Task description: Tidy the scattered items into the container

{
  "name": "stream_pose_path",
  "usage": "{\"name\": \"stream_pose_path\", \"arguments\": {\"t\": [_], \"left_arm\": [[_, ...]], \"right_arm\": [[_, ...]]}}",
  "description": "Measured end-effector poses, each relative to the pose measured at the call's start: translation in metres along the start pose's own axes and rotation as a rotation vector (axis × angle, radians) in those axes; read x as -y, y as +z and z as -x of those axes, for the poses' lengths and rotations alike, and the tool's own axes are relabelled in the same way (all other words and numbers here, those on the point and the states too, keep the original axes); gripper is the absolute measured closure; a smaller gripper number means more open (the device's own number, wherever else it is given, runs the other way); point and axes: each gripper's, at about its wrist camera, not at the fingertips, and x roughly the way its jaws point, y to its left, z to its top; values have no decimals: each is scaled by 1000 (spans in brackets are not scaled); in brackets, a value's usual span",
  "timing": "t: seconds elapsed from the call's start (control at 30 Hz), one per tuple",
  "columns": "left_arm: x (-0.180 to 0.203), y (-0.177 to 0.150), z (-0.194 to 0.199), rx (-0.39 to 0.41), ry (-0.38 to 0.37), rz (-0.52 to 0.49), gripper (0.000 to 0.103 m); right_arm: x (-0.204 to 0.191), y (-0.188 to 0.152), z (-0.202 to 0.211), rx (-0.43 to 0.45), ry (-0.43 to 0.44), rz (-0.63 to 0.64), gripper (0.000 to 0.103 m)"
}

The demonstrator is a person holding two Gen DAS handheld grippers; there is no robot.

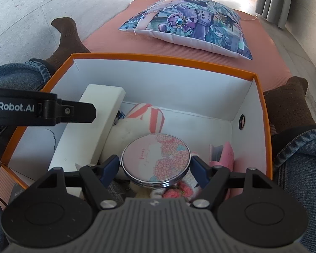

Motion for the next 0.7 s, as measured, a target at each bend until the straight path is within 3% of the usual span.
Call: {"name": "stream_pose_path", "arguments": {"t": [0.7], "left_arm": [[0, -7, -5, -29, 23, -11, 30]], "right_arm": [[1, -1, 9, -4, 89, -43, 28]]}}
